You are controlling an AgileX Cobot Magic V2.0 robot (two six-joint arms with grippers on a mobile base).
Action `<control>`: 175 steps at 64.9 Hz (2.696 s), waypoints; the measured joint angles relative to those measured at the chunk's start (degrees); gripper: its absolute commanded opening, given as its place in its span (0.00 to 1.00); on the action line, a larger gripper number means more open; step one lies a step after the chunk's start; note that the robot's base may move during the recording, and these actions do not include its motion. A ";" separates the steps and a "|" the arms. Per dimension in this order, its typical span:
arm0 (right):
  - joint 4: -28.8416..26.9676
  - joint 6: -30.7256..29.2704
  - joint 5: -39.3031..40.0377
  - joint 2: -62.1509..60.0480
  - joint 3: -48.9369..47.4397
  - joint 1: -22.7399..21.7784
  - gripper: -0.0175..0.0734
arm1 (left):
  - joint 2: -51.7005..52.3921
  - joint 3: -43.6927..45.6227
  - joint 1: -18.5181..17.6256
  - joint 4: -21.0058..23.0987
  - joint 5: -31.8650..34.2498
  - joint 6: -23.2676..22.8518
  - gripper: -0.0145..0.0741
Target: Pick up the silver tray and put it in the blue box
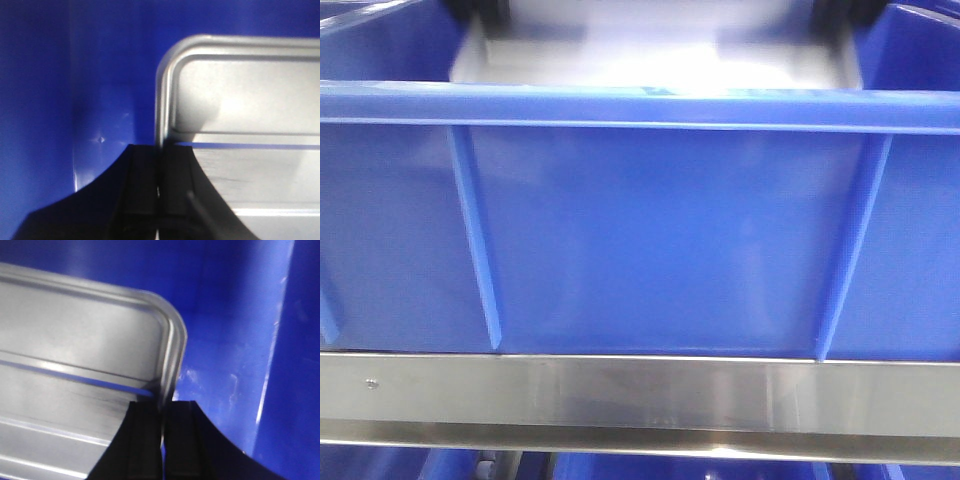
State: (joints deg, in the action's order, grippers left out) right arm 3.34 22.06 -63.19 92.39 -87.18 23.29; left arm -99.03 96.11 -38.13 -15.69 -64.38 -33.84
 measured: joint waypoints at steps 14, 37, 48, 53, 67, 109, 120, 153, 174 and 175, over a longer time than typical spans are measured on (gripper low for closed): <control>0.41 0.50 2.06 6.99 0.00 0.00 0.25 | -6.67 0.00 1.63 0.14 1.92 1.07 0.07; 0.98 0.32 3.97 9.72 0.00 -1.26 0.41 | -9.39 0.00 4.03 3.81 4.72 6.17 0.37; 2.43 -0.89 3.49 9.72 -0.05 -1.67 0.80 | -9.39 0.00 4.50 3.93 5.83 7.93 0.59; 3.11 -1.13 3.41 9.72 -0.05 -1.80 0.89 | -9.39 0.00 4.56 3.93 6.06 8.30 0.63; 4.00 -1.41 2.35 9.61 -0.87 -1.80 0.81 | -9.39 0.00 4.56 4.89 6.18 9.56 0.64; 7.95 -1.78 4.58 -15.10 11.72 -1.80 0.26 | 14.94 -10.45 3.84 6.32 2.84 15.38 0.06; 7.95 -3.88 9.84 -25.93 20.53 -1.80 0.26 | 26.64 -21.45 3.11 6.32 7.81 15.46 0.06; 8.43 -11.72 22.74 -62.66 42.03 -1.80 0.26 | 67.04 -51.47 -1.21 6.32 26.17 19.91 0.06; 8.43 -13.01 30.22 -78.43 55.45 -1.80 0.26 | 84.35 -58.23 -1.50 6.32 27.16 28.77 0.06; 8.43 -13.01 30.61 -78.74 55.78 -1.80 0.26 | 84.68 -58.36 -1.50 6.32 27.16 28.98 0.06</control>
State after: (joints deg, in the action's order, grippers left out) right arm 11.76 9.06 -32.57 13.65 -31.40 21.49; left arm -14.35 37.75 -39.63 -9.36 -37.23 -4.86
